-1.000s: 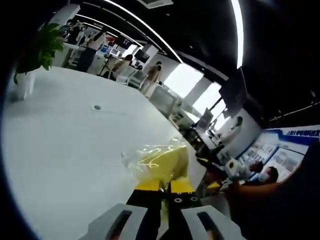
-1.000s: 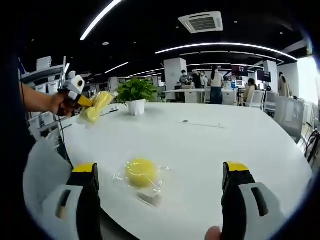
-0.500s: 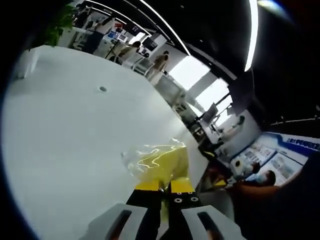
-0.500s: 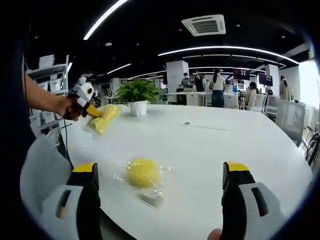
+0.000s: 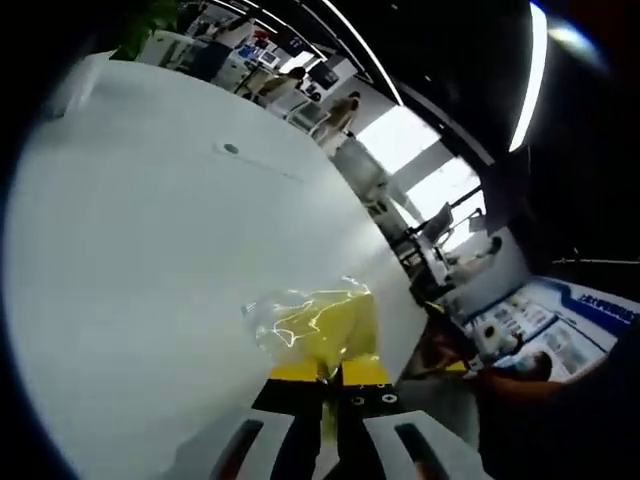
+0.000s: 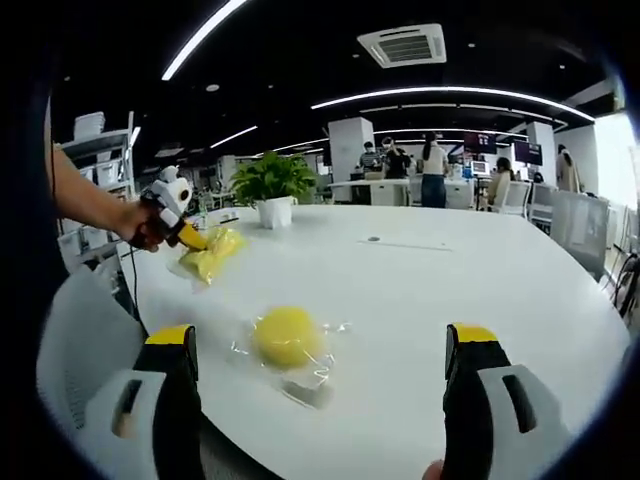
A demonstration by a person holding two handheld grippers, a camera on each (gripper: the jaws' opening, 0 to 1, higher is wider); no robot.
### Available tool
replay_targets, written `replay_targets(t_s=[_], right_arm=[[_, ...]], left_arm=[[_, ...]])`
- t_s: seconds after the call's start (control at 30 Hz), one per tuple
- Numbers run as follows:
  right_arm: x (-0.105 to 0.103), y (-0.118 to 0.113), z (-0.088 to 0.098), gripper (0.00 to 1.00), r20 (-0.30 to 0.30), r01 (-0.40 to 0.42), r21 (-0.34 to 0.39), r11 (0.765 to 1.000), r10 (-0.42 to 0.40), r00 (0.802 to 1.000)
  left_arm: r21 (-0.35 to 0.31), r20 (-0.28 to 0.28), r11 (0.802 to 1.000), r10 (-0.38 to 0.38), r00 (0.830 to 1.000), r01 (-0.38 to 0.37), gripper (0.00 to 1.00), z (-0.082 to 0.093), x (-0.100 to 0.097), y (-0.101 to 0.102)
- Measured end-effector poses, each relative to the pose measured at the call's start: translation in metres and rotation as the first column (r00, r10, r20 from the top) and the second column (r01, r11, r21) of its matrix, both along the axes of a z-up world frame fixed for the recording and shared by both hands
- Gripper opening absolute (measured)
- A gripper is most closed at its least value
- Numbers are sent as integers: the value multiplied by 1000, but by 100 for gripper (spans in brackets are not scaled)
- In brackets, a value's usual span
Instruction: Compare the silicone blocks by pressing each to a similar depth, holding the contact briefly, and releasing to observe deformation and rebound differences across the visible hardness samples.
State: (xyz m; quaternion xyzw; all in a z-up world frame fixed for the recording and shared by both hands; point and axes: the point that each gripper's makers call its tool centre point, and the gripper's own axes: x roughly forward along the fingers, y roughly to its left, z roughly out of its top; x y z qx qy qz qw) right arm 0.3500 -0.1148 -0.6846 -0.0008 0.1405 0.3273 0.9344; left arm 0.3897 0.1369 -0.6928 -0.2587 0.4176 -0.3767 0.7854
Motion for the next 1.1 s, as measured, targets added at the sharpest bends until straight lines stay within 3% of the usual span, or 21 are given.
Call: replay_targets(t_s=[0.27,0.6,1.1], right_arm=[[3,2,-5,96,-14,-12,14,1000,13,1000],[3,1,-5,97,-7,-1,8,1000,2,1000],[1,3,-12,97,-34,-19,-10,1000,19,999]], left_arm=[[3,-48,1000,5,999,-5,2,-15,4,1],[74,-144,997,-10,990,21,1,-50,2,0],[107,-193,994,-15,981,36,1,-74,9,3]])
